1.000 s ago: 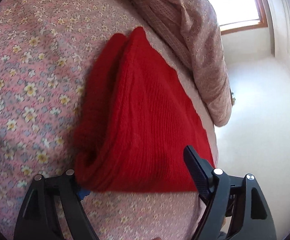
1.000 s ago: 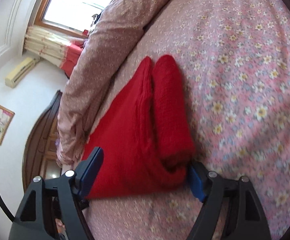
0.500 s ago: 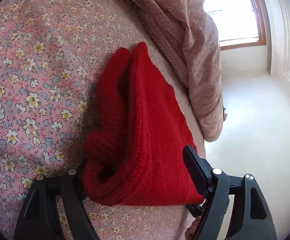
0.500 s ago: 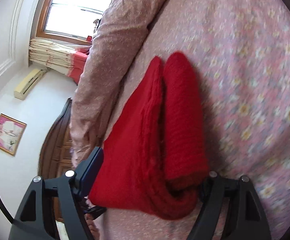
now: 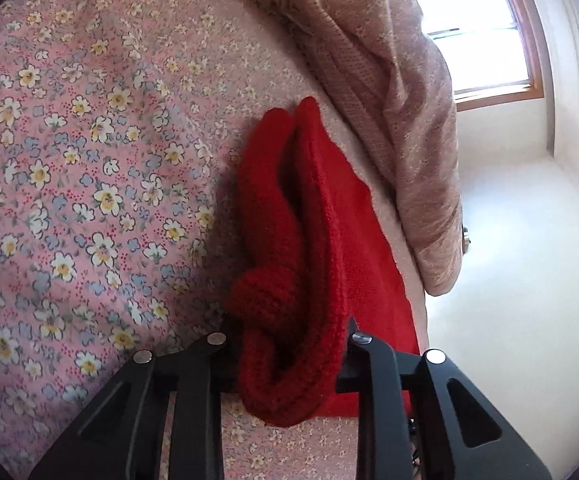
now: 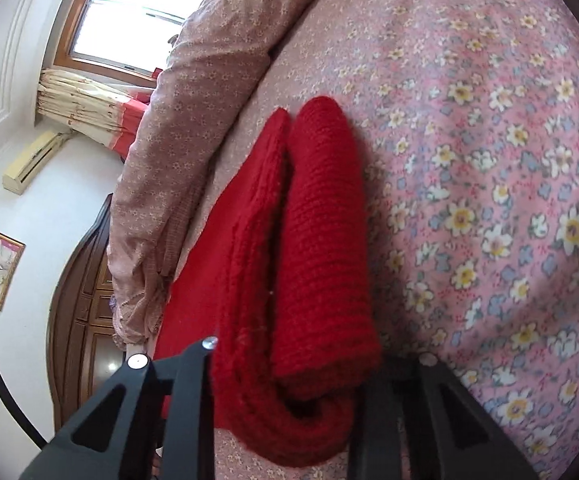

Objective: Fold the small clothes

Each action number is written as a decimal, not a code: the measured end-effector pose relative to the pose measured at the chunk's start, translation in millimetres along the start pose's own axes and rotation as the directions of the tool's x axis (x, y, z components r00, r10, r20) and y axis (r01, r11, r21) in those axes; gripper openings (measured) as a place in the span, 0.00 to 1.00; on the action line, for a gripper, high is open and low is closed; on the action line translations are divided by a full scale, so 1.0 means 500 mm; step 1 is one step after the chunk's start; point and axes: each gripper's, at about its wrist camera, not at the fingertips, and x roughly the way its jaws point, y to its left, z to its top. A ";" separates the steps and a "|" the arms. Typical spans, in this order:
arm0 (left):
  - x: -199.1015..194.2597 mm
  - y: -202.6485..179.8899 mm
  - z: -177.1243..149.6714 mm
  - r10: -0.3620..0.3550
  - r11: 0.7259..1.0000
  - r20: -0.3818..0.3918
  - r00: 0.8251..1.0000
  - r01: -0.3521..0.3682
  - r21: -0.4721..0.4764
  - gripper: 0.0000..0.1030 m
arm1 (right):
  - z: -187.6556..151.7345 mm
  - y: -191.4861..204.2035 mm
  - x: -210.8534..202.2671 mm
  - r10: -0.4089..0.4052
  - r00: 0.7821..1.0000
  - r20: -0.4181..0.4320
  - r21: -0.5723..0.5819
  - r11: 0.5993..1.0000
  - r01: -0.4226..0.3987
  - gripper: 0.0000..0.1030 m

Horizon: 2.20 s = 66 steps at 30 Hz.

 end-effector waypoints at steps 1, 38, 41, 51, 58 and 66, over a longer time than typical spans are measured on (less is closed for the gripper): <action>-0.006 0.002 -0.004 -0.008 1.000 0.002 1.000 0.008 -0.005 0.17 | 0.001 -0.005 -0.003 0.015 1.000 0.001 0.012 1.000 -0.015 0.23; -0.267 0.133 -0.315 -0.055 0.998 -0.010 0.998 0.055 -0.019 0.25 | -0.331 -0.117 -0.296 0.066 0.998 -0.015 0.042 0.997 -0.066 0.24; -0.296 0.133 -0.321 -0.033 0.999 0.025 0.999 0.034 -0.039 0.30 | -0.333 -0.120 -0.297 0.076 0.997 -0.013 0.039 0.996 -0.076 0.24; -0.412 0.047 -0.349 0.091 0.991 0.265 0.960 -0.113 0.070 0.32 | -0.342 -0.110 -0.292 0.067 0.998 -0.002 0.045 0.997 -0.067 0.25; -0.282 -0.220 -0.455 0.136 0.837 0.219 0.966 -0.230 0.496 0.17 | -0.336 -0.103 -0.283 0.053 0.999 0.009 0.053 0.997 -0.053 0.26; -0.046 -0.284 -0.557 0.298 0.717 0.017 0.955 -0.236 0.656 0.06 | -0.329 -0.101 -0.279 0.056 0.998 0.001 0.057 0.997 -0.056 0.26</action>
